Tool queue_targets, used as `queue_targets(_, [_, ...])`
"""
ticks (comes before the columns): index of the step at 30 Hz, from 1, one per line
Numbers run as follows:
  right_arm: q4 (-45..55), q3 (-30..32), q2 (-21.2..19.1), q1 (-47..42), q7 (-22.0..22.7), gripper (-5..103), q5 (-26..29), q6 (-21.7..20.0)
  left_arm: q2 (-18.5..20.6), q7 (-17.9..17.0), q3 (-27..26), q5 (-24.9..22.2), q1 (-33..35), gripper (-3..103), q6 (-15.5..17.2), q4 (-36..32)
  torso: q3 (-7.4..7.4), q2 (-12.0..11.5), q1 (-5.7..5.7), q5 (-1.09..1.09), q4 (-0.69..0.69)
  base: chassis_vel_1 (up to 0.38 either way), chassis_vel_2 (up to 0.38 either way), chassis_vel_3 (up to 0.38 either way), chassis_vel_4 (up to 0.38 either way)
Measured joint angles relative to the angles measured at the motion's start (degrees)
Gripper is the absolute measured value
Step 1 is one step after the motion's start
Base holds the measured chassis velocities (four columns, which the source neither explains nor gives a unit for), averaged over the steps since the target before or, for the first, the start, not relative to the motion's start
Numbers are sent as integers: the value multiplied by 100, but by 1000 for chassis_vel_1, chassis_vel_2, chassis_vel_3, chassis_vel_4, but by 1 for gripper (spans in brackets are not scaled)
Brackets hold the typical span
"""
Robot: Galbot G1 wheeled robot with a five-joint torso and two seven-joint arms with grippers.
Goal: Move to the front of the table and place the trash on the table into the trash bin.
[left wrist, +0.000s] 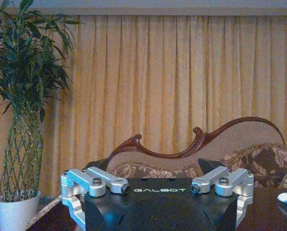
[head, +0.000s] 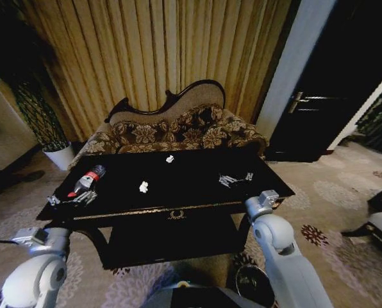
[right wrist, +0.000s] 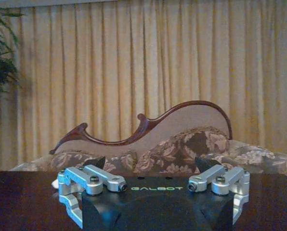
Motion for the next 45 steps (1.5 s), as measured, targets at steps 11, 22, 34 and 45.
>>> queue_targets(11, [-428, -876, -294, 473, 0, 100, 55, 32, -211, -19, -213, 16, 164, 100, 2, -110, 0, 1, -2, 0, 1, 0, 0, 0, 0])
queue_targets(22, [-1522, -1870, -705, 2025, 0, 100, 535, 40, -527, -25, -438, 98, 248, 100, 16, -174, 0, 1, -2, -1, 1, 0, 0, 0, 0])
queue_targets(34, [-2867, -3197, -345, 3592, -1, 100, 1014, -59, -813, -31, -866, 88, 400, 100, 21, -292, 0, 0, -2, -1, 0, 0, 0, 0, 0])
queue_targets(45, [-3652, -3661, 58, 4599, 0, 100, 1304, -210, -941, -31, -984, 66, 470, 100, 20, -384, 0, 1, -2, 0, 0, 0, 0, 0, 0])
